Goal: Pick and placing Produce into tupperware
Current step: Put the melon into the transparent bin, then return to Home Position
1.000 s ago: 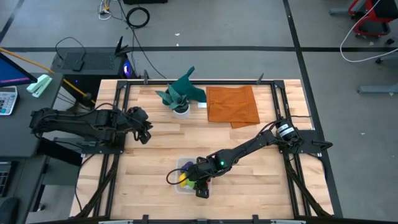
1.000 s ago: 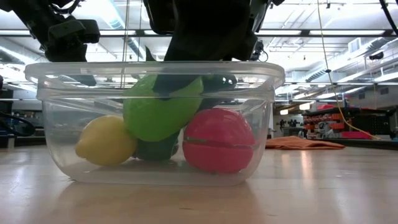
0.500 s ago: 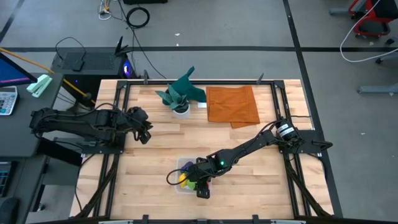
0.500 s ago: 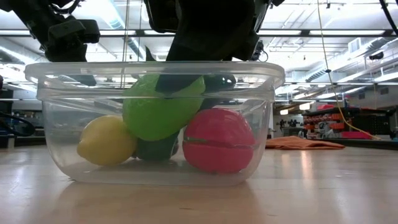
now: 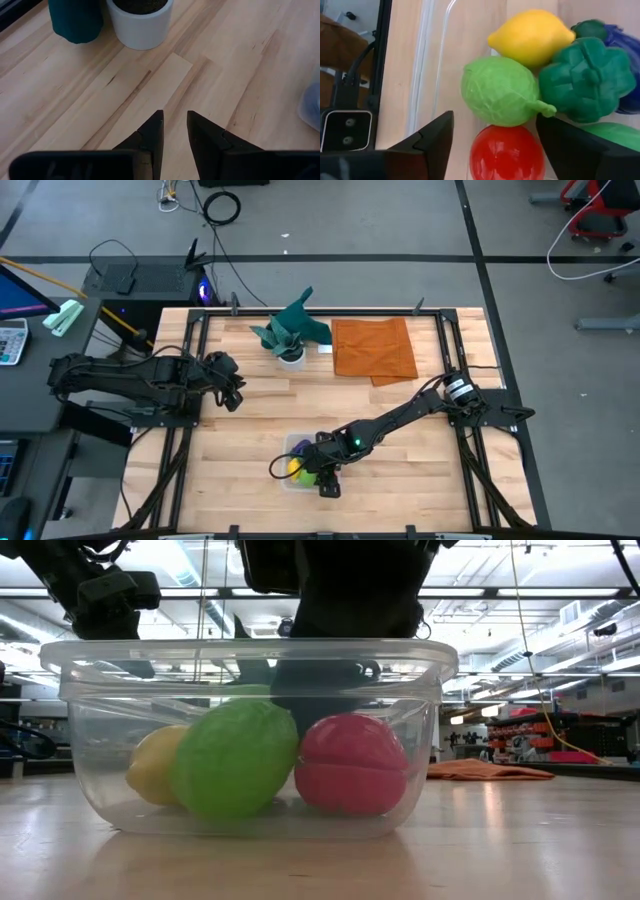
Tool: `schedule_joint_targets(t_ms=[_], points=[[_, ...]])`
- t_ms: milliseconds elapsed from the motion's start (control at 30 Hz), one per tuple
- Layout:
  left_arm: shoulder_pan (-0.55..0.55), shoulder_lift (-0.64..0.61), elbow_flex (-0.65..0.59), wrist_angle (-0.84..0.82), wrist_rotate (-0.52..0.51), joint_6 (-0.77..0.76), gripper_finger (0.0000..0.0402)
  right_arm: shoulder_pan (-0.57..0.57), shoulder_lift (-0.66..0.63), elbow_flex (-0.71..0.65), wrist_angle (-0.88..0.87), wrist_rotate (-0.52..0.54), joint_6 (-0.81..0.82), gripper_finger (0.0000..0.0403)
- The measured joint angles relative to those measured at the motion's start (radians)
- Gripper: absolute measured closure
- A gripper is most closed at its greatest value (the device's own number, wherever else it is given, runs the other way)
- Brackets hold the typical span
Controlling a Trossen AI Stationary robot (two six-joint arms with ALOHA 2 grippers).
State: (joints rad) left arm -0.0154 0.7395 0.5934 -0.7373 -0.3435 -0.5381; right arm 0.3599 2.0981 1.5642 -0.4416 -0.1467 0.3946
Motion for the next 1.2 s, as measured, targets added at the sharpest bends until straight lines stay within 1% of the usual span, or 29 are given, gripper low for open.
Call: schedule_joint_targets(t_ms=[167, 233, 467, 600, 733, 867, 933, 1033, 1200], points=[[0.000, 0.000, 0.000, 0.000, 0.000, 0.000, 0.0308, -0.010, -0.017, 0.006, -0.019, 0.038, 0.000, 0.0130], [0.000, 0.000, 0.000, -0.001, 0.000, 0.000, 0.0308, -0.019, -0.030, 0.023, -0.071, 0.054, -0.009, 0.0126], [0.000, 0.000, 0.000, 0.004, 0.000, 0.008, 0.0310, -0.047, -0.111, 0.067, -0.242, 0.074, -0.084, 0.0132], [0.000, 0.000, 0.000, 0.005, 0.000, 0.011, 0.0306, -0.080, -0.178, 0.067, -0.322, 0.130, -0.087, 0.0135], [0.000, 0.000, 0.000, 0.006, 0.000, 0.011, 0.0308, -0.128, -0.244, 0.060, -0.350, 0.198, -0.086, 0.0136], [0.000, 0.000, 0.000, 0.006, 0.000, 0.011, 0.0311, -0.189, -0.303, 0.045, -0.373, 0.220, -0.088, 0.0145], [0.000, 0.000, 0.000, 0.006, 0.000, 0.006, 0.0310, -0.222, -0.337, 0.019, -0.381, 0.224, -0.107, 0.0155], [0.000, 0.000, 0.000, 0.007, 0.000, 0.001, 0.0306, -0.272, -0.415, -0.064, -0.372, 0.224, -0.124, 0.0170], [0.000, 0.000, 0.000, 0.007, 0.000, -0.001, 0.0304, -0.325, -0.596, -0.270, -0.299, 0.222, -0.093, 0.0191]])
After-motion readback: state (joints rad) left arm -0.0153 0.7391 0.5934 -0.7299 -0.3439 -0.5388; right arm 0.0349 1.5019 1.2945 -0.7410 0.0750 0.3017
